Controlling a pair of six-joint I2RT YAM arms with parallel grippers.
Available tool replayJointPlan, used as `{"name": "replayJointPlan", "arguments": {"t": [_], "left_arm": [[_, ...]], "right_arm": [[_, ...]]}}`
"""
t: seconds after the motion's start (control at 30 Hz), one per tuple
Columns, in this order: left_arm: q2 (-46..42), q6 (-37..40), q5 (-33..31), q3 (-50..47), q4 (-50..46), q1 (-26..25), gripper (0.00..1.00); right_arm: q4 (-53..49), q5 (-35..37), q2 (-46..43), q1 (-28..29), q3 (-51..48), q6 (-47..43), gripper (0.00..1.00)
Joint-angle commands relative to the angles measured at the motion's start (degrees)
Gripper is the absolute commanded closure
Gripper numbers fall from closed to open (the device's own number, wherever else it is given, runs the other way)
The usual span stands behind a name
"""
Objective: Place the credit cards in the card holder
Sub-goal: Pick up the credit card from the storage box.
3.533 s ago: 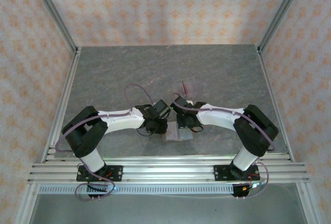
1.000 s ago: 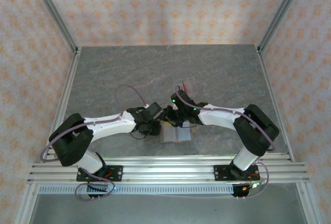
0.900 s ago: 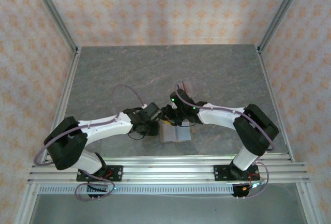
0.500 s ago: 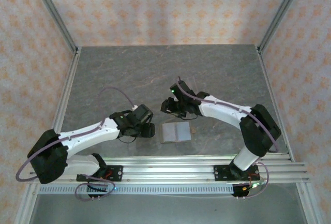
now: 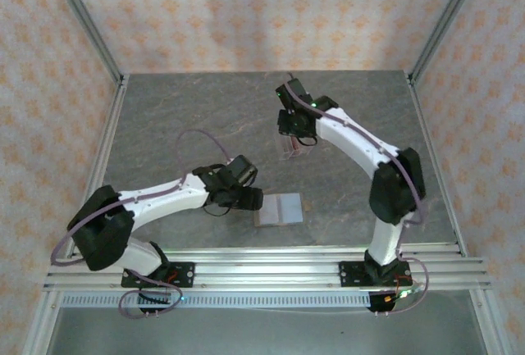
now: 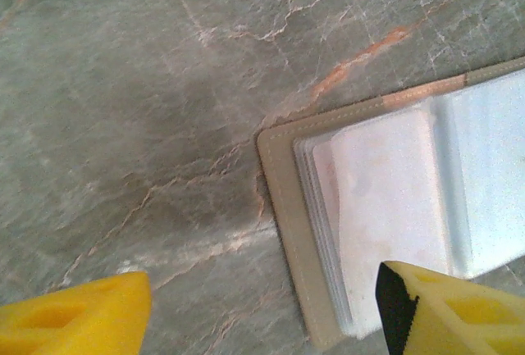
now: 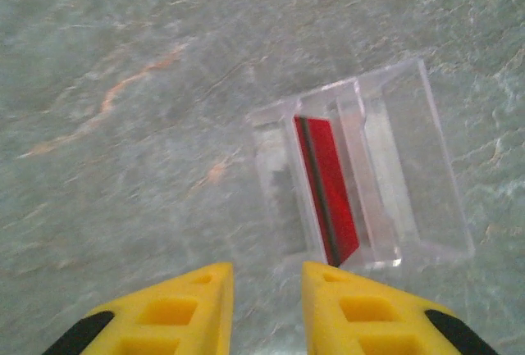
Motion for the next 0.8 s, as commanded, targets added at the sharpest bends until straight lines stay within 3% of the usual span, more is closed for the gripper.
{"name": "replayJointPlan", "arguments": {"t": [0.0, 0.27, 0.77], "left_arm": [[2.39, 1.89, 0.13, 2.29, 0.55, 0.04, 0.28], [6.00, 2.67, 0.44, 2.58, 0.90, 0.12, 0.33], [6.73, 2.08, 0.89, 2.53, 1.81, 0.05, 0.35]], "right_arm": [[-8.17, 4.69, 6.51, -0.27, 5.56, -4.50, 0.73], [-11.54, 9.34, 13.72, -0.27, 12.36, -6.21, 0.75], [-12.89, 7.05, 18.44, -0.98, 15.21, -7.87, 0.82]]}}
